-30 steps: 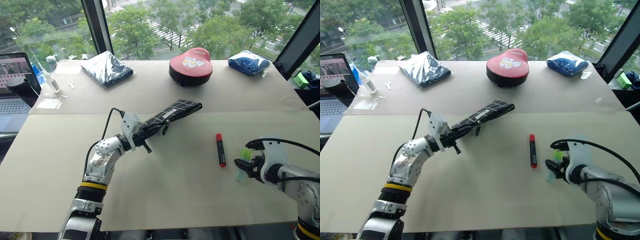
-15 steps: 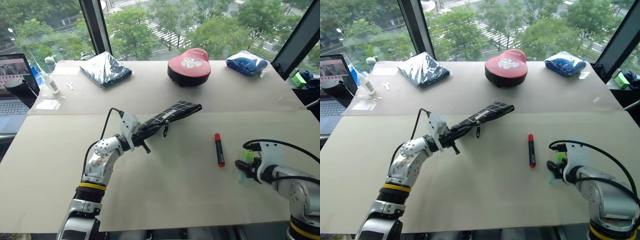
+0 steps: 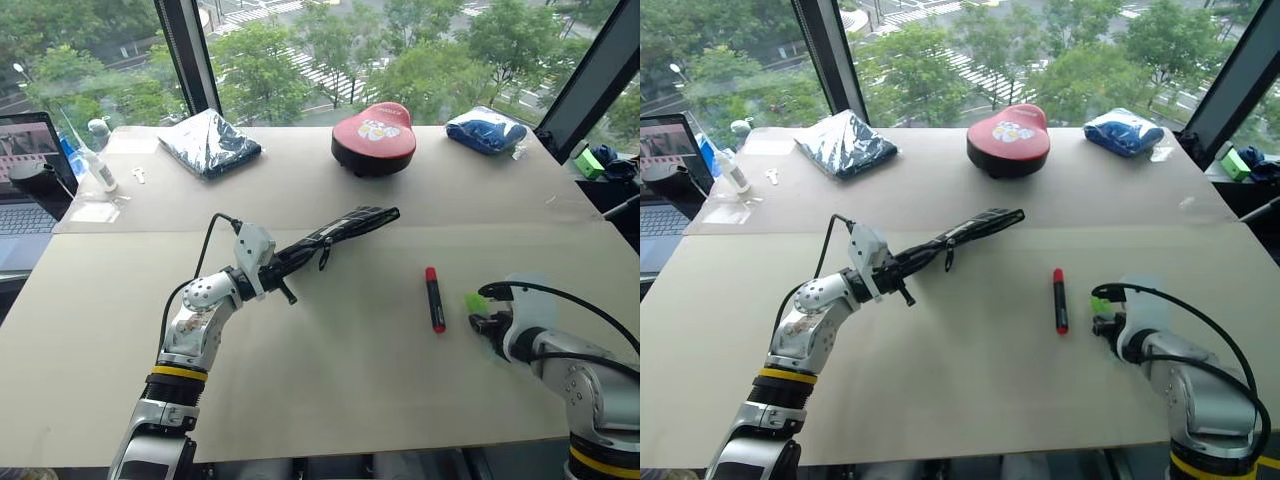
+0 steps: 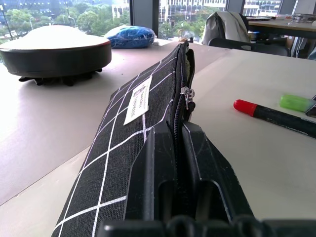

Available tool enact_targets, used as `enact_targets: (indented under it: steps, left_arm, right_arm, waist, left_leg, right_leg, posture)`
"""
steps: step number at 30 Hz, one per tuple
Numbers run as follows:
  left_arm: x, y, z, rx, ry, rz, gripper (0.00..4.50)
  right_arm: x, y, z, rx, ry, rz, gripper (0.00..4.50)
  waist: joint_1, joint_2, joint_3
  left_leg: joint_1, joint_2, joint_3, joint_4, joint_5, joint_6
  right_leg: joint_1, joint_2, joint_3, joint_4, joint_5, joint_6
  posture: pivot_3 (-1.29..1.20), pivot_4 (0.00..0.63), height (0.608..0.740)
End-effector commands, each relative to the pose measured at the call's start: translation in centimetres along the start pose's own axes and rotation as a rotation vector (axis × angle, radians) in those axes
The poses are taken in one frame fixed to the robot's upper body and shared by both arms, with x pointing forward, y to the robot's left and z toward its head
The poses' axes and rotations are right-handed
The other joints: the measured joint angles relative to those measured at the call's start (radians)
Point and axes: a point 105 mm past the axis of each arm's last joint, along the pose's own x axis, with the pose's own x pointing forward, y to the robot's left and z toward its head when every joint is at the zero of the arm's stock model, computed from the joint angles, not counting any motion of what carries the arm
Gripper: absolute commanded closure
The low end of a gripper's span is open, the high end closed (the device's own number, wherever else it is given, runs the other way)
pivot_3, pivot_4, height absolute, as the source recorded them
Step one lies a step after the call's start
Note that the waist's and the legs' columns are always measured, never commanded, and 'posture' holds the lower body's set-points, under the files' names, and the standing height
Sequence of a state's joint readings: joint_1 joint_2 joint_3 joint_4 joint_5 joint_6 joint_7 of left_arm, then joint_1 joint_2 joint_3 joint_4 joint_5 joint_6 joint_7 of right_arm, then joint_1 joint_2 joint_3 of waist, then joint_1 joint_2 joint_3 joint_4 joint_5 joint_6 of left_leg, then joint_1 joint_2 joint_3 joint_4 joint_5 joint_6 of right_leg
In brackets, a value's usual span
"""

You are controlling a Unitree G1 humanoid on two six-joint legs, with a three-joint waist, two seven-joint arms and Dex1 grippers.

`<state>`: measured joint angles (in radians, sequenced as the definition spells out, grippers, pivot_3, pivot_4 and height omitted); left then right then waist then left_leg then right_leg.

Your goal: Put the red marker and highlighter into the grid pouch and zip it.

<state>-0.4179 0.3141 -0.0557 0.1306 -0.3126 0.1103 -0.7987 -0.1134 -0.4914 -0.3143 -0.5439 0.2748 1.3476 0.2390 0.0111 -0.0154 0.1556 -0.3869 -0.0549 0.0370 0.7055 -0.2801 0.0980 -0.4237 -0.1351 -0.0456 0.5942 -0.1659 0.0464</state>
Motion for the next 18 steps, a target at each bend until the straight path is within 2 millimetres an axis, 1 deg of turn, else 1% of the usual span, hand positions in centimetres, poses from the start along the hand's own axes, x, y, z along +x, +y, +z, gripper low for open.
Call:
enact_targets:
  steps: [1, 3, 5, 7, 8, 9, 10, 11, 13, 16, 18]
  left_arm:
    - [0.2, -0.3, 1.3, 0.033, -0.040, -0.012, 4.50]
    - [0.2, -0.4, 1.3, 0.031, -0.039, -0.016, 4.50]
    - [0.2, -0.5, 1.2, 0.030, -0.036, -0.021, 4.50]
    - [0.3, -0.5, 1.2, 0.028, -0.036, -0.024, 4.50]
    - [0.3, -0.5, 1.2, 0.028, -0.035, -0.024, 4.50]
    - [0.3, -0.5, 1.2, 0.028, -0.035, -0.026, 4.50]
    - [0.3, -0.5, 1.3, 0.027, -0.036, -0.027, 4.50]
    - [0.3, -0.5, 1.3, 0.027, -0.037, -0.027, 4.50]
    - [0.3, -0.5, 1.3, 0.027, -0.037, -0.029, 4.50]
    - [0.2, -0.5, 1.4, 0.027, -0.038, -0.031, 4.50]
    - [0.2, -0.5, 1.4, 0.027, -0.038, -0.033, 4.50]
  right_arm:
    - [0.0, -0.9, 4.2, -0.107, -0.165, -0.053, 3.49]
    - [-0.5, -0.4, 7.0, -0.165, -0.273, -0.010, 3.49]
    - [-1.4, 0.3, 9.6, -0.261, -0.374, 0.032, 3.49]
    - [-2.8, 2.2, 12.0, -0.447, -0.492, 0.118, 3.49]
    - [-3.3, 3.1, 12.5, -0.522, -0.525, 0.158, 3.49]
    - [-3.8, 4.1, 12.8, -0.609, -0.548, 0.206, 3.49]
    - [-4.3, 5.4, 13.0, -0.738, -0.572, 0.257, 3.49]
    - [-4.5, 6.2, 12.9, -0.827, -0.583, 0.292, 3.49]
    - [-4.3, 7.5, 12.9, -1.020, -0.606, 0.315, 3.49]
    - [-3.4, 8.7, 12.7, -1.154, -0.618, 0.329, 3.49]
    - [-2.7, 9.3, 12.6, -1.210, -0.628, 0.336, 3.49]
  waist:
    - [-0.001, 0.001, 0.001]
    - [0.000, 0.003, 0.002]
    - [0.000, 0.003, 0.002]
    - [0.000, 0.003, 0.002]
    - [0.001, 0.003, 0.002]
    - [0.001, 0.003, 0.002]
    - [0.001, 0.003, 0.002]
    - [0.001, 0.002, 0.002]
    - [0.000, 0.002, 0.002]
    - [0.000, 0.001, 0.003]
    - [0.002, 0.001, 0.003]
  left_leg:
    - [0.000, 0.000, 0.000, 0.000, 0.000, 0.000]
    - [-0.002, -0.001, 0.001, 0.000, 0.002, -0.004]
    - [-0.003, 0.000, 0.001, -0.001, 0.004, -0.006]
    - [-0.004, 0.000, 0.001, -0.002, 0.004, -0.006]
    - [-0.004, 0.000, 0.001, -0.003, 0.004, -0.006]
    - [-0.004, 0.000, 0.001, -0.003, 0.004, -0.006]
    - [-0.004, 0.000, 0.001, -0.003, 0.004, -0.006]
    - [-0.004, 0.000, 0.001, -0.003, 0.003, -0.006]
    - [-0.004, 0.000, 0.001, -0.003, 0.003, -0.005]
    - [-0.005, 0.000, 0.001, -0.002, 0.003, -0.005]
    - [-0.005, 0.000, 0.001, -0.002, 0.003, -0.005]
  right_leg:
    - [-0.001, 0.000, 0.001, 0.000, 0.000, 0.000]
    - [-0.002, 0.000, 0.001, 0.000, 0.000, 0.000]
    - [-0.004, 0.000, 0.001, 0.000, 0.000, 0.000]
    - [-0.005, 0.001, 0.001, 0.000, 0.000, 0.000]
    - [-0.005, 0.002, 0.001, 0.000, 0.000, 0.000]
    - [-0.005, 0.002, 0.002, -0.001, 0.000, 0.000]
    - [-0.005, 0.002, 0.002, -0.001, 0.000, 0.000]
    - [-0.005, 0.002, 0.002, -0.001, -0.001, 0.001]
    - [-0.004, 0.002, 0.002, -0.002, -0.001, 0.001]
    - [-0.004, 0.002, 0.003, -0.002, -0.001, 0.002]
    - [-0.004, 0.002, 0.003, -0.002, -0.001, 0.002]
  posture:
    - [0.00, 0.150, 0.740]
    - [0.00, 0.150, 0.740]
    - [0.00, 0.150, 0.740]
    - [0.00, 0.150, 0.740]
    - [0.00, 0.150, 0.740]
    - [0.00, 0.150, 0.740]
    - [0.00, 0.150, 0.740]
    - [0.00, 0.150, 0.740]
    - [0.00, 0.150, 0.740]
    - [0.00, 0.150, 0.740]
    - [0.00, 0.150, 0.740]
